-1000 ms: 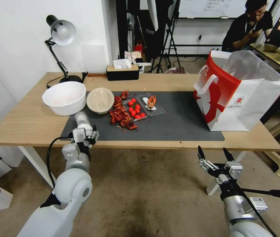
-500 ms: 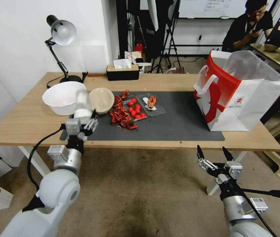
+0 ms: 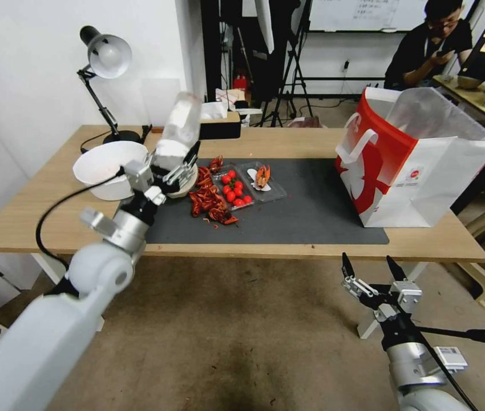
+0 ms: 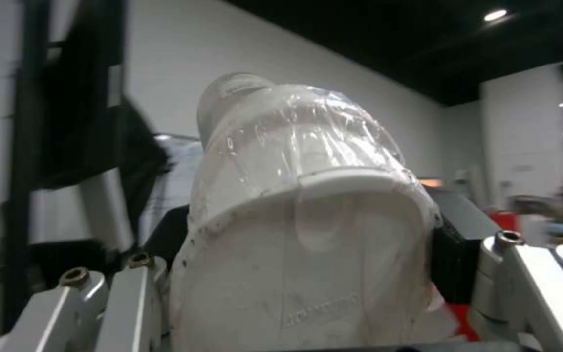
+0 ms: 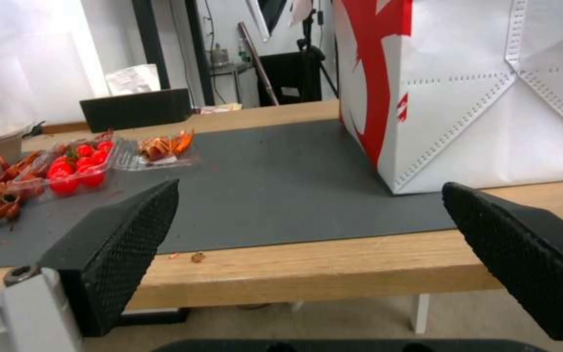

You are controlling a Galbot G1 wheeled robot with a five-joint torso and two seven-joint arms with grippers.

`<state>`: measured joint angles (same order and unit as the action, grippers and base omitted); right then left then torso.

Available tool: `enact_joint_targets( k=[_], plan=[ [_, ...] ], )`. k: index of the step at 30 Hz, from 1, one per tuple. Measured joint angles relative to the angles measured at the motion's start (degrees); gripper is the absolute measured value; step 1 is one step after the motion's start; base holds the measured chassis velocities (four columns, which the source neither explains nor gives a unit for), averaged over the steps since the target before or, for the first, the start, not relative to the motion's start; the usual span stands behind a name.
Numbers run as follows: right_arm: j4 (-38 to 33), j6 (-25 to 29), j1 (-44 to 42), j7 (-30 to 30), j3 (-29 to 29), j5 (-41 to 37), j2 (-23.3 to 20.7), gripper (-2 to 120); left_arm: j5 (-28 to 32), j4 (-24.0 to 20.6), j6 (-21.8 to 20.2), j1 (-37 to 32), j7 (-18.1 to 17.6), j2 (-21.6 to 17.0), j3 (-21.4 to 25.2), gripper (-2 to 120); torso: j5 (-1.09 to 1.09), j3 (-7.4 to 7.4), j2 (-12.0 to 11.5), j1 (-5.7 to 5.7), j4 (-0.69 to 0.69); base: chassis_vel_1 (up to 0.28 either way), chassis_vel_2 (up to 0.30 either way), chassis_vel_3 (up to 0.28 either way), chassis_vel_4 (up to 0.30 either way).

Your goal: Pick up the trash from the table and place it into the takeout bag.

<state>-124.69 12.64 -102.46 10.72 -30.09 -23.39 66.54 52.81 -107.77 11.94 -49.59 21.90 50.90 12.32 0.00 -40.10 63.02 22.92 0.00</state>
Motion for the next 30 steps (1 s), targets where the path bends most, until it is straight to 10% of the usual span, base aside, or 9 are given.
enact_joint_targets(
  k=[10, 30],
  plan=[
    [0.1, -0.1, -0.2, 0.5, -0.4, 0.3, 0.4, 100, 1.3, 12.8, -0.8, 16.7, 18.5, 2.3, -11.9, 61, 0.01, -0.01, 0.0, 0.00, -0.01, 0.000, 0.000, 0.000, 0.000],
    [-0.4, 0.4, -1.7, 0.5, -0.9, 2.1, 3.0, 100, 1.2, 31.4, -2.7, 40.8, 24.6, 18.7, -24.5, 61, 0.01, 0.00, 0.0, 0.00, 0.00, 0.000, 0.000, 0.000, 0.000]
  ],
)
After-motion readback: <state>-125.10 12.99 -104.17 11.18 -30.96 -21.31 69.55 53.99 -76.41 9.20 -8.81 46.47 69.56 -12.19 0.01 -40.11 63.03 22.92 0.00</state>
